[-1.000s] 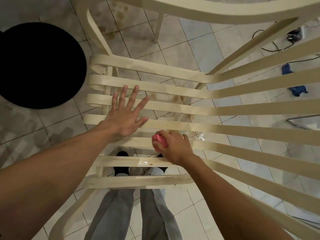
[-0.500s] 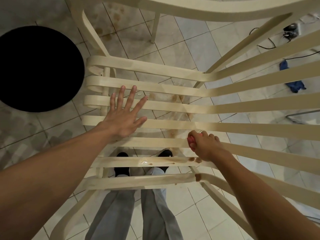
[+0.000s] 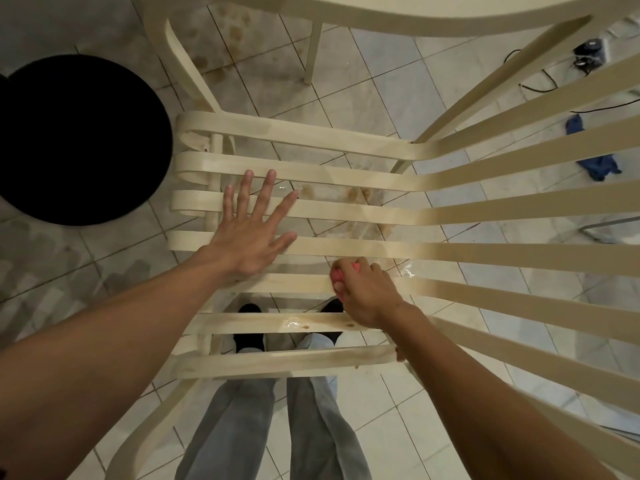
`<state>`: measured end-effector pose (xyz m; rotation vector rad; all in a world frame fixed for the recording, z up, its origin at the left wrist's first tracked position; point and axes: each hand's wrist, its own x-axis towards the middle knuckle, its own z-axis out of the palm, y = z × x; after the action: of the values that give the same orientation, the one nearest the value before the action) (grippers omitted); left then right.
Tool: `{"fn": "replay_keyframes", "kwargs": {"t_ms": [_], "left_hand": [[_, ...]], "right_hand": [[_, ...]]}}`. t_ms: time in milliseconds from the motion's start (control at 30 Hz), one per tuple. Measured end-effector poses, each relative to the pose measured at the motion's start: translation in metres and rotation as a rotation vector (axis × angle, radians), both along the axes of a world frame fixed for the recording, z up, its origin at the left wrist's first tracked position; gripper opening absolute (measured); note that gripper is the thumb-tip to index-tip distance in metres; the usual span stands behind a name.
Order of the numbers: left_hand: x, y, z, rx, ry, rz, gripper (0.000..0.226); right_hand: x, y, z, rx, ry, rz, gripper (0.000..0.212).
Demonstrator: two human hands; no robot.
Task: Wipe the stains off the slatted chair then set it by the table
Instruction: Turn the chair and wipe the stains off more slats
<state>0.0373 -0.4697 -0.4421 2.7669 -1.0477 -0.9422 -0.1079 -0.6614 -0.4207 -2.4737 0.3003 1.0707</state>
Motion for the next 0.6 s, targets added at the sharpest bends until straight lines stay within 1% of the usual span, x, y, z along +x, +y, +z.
{"fn": "replay_keyframes", "kwargs": {"t_ms": [233, 367, 433, 533, 567, 600], "left_hand": [[0.001, 0.002, -0.003, -0.035, -0.005, 0.0, 0.069], [0.0, 0.011, -0.004, -0.115, -0.049, 0.031, 0.066], [-0.003, 0.025, -0.003, -0.177, -0.096, 0.174, 0.065], [-0.005, 0.053, 0.0, -0.264, -0.143, 0.522, 0.069], [-0.004, 0.065, -0.003, -0.293, -0.128, 0.638, 0.071], [-0.002, 0.077, -0.008, -0.326, -0.073, 0.751, 0.076]], "right_hand": [[0.02, 0.057, 0.001, 0.071, -0.098, 0.05, 0.034], [0.023, 0.077, -0.002, 0.167, -0.207, -0.042, 0.035], [0.021, 0.074, -0.002, 0.213, -0.225, -0.108, 0.035], [0.016, 0.059, -0.003, 0.196, -0.217, -0.094, 0.035], [0.014, 0.054, -0.003, 0.179, -0.211, -0.079, 0.035], [0.014, 0.051, -0.004, 0.171, -0.206, -0.073, 0.034]]}}
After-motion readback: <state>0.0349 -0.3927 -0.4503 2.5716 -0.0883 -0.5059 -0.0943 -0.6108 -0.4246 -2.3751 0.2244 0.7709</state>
